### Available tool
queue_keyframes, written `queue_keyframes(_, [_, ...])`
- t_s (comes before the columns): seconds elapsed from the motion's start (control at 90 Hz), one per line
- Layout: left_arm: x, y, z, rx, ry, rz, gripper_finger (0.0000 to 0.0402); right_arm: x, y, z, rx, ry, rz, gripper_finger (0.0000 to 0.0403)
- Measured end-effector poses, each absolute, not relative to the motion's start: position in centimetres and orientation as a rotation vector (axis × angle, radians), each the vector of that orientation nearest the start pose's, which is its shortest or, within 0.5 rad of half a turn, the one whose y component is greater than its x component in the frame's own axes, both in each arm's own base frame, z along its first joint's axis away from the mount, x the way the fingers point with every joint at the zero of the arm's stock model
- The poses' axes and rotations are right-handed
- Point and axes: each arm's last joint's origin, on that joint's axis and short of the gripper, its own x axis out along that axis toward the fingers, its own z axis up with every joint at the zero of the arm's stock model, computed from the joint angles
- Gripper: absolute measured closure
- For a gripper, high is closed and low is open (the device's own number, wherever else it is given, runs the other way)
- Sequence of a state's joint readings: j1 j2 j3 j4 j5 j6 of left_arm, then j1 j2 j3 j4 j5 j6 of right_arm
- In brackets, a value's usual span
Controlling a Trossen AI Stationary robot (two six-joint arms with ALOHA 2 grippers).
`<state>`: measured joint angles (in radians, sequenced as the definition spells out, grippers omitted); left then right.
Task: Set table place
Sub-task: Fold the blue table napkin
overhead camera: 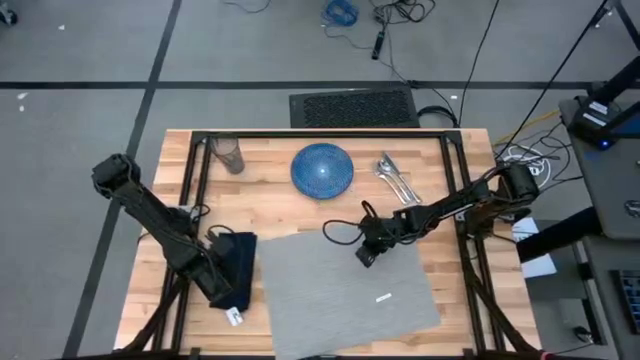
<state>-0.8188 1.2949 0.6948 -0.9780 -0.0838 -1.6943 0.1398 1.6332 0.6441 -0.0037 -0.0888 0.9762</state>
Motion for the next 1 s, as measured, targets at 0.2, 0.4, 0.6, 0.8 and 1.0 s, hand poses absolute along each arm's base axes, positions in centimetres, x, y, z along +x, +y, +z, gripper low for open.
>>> queue_keyframes(0.2, [11.7,-12.7,15.5,-0.658,1.512,0.716,0.0401,27.0,4.0,11.4,0.878,1.007,-0.321,0.0403])
queue_keyframes(0.4, [10.8,-12.3,14.7,-0.664,1.64,0.739,0.0401,26.9,4.0,11.4,0.874,1.005,-0.345,0.0403])
queue_keyframes(0.6, [10.5,-12.4,15.8,-0.67,1.603,0.776,0.0401,26.3,3.7,12.4,0.855,0.974,-0.39,0.0403])
queue_keyframes(0.8, [12.1,-13.3,17.0,-0.765,1.226,0.672,0.0401,25.8,3.2,13.0,0.839,0.978,-0.415,0.0403])
queue_keyframes(1.0, [12.3,-13.7,14.5,-0.779,1.262,0.656,0.0401,25.7,3.2,13.0,0.828,0.994,-0.408,0.0403])
